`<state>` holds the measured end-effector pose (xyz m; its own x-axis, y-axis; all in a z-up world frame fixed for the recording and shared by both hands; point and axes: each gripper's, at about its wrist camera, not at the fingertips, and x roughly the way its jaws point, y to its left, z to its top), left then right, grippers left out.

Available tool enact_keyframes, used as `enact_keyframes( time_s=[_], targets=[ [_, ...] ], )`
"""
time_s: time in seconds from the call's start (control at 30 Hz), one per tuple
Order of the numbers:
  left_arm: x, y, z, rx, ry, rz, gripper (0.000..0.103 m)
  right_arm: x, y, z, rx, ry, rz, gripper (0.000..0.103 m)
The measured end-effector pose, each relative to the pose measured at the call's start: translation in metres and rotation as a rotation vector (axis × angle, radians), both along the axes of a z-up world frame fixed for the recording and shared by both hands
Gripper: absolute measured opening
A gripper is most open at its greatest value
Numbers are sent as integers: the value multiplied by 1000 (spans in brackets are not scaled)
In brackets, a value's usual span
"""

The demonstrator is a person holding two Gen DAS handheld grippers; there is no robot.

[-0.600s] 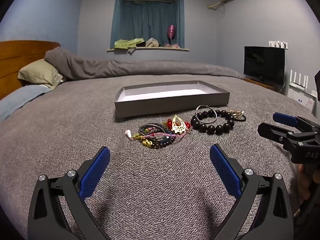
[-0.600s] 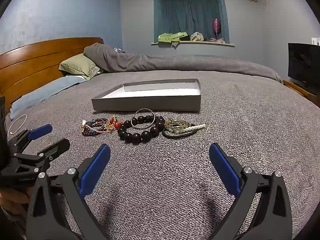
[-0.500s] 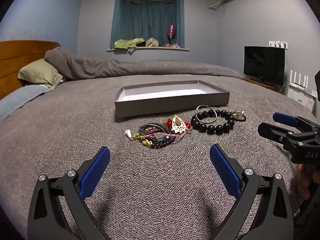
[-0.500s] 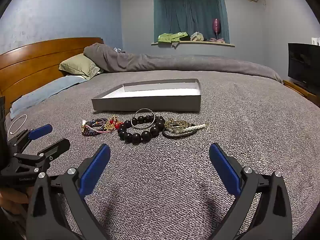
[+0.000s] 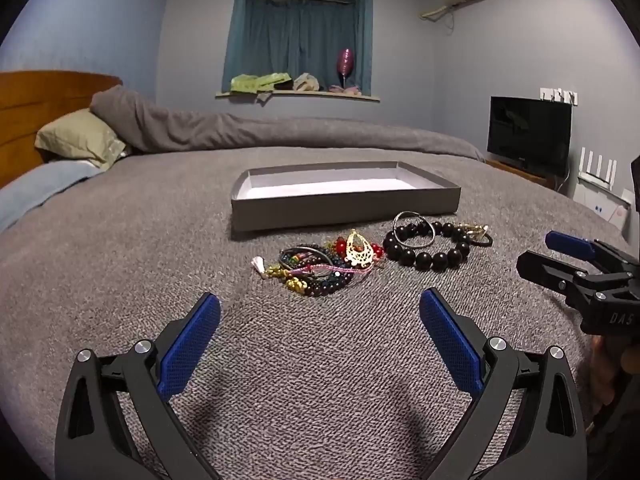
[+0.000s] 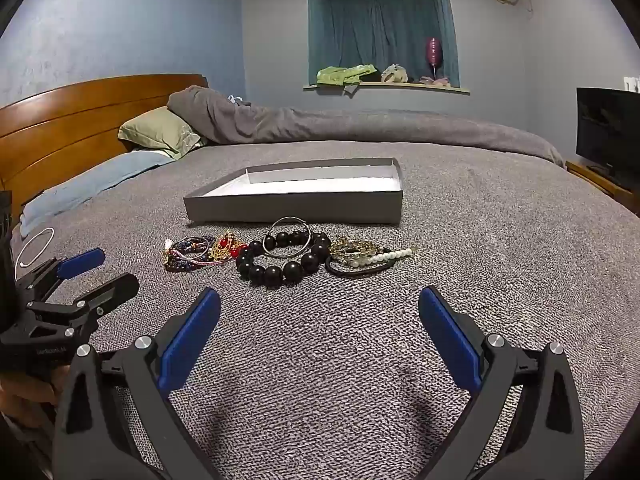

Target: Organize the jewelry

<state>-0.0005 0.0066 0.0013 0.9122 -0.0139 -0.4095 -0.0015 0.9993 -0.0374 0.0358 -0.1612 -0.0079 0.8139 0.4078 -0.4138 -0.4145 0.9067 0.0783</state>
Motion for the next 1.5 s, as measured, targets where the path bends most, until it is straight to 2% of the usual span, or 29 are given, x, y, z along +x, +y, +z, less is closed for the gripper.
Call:
enact_keyframes(
  time_s=[0.23, 0.53, 0.73, 0.9, 1.1, 1.27, 1.37, 1.5],
  targets=[
    [4, 4, -1, -31, 12, -12, 99, 0, 0, 1, -1, 0, 0, 98],
    [4, 3, -2, -30, 18, -25, 99, -1, 6, -2, 2, 1, 10, 98],
    [14, 11, -2, -73, 67, -42, 99, 2, 7, -2, 3, 14, 22, 98],
    [28, 10, 2, -44, 107, -79, 98, 10, 5, -2, 16, 44, 43, 98],
    [40, 6, 16, -22, 99, -107, 97, 28, -4, -2, 51, 103, 44, 98],
    [57, -6, 23, -5, 123, -171, 94, 45, -12, 2, 62, 136, 20, 96],
    [71, -15, 27, 6, 139, -215, 82, 56, -14, 8, 28, 133, 0, 87],
    [96, -33, 31, 16, 160, -281, 77, 61, -18, 6, 29, 147, -7, 85]
  ],
)
